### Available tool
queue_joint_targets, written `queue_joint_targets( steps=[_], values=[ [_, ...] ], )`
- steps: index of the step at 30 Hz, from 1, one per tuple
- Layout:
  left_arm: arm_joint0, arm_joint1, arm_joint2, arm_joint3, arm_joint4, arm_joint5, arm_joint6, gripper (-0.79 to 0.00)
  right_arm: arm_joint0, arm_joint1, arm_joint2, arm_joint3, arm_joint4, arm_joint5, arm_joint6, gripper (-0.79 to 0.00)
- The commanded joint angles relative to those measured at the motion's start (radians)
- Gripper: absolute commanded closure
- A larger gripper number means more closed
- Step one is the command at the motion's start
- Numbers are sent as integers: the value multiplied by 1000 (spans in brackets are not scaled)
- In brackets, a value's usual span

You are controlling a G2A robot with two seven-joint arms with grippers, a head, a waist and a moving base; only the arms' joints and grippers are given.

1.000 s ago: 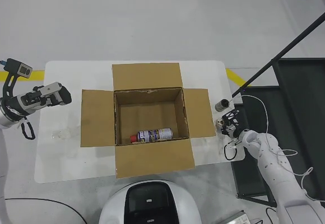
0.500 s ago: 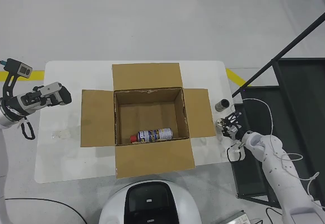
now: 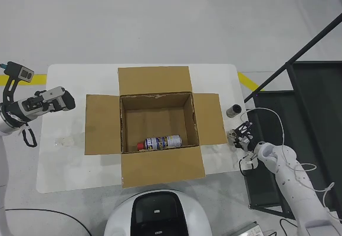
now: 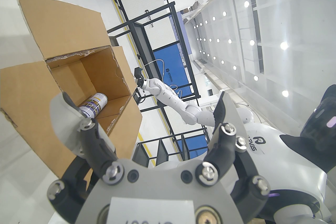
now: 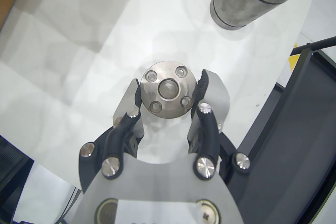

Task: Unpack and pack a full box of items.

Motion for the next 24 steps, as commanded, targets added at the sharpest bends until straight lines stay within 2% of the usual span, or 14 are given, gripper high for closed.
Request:
queue_joint_targets(
  steps=[1,5,6,11,13,18,20,21,24],
  values=[
    [0,0,0,0,0,0,0,-785,5,0,-3,2,4,-3,1,-785],
    [0,0,0,0,0,0,0,-785,13,0,-9,8,6,-5,-1,-785],
    [0,0,0,0,0,0,0,-785,15,0,-11,12,6,-4,0,-748],
    [0,0,0,0,0,0,0,-785,24,-1,-20,31,7,2,-2,-446],
    [0,0,0,0,0,0,0,-785,26,-2,-25,36,6,2,-3,-379],
    [0,0,0,0,0,0,0,-785,39,-4,-37,57,8,11,0,-280],
    [0,0,0,0,0,0,0,-785,45,-5,-42,63,8,19,2,-139],
    [0,0,0,0,0,0,0,-785,48,-6,-44,65,6,24,3,-18],
    [0,0,0,0,0,0,0,-785,48,-6,-48,63,-4,44,-4,0]
  ],
)
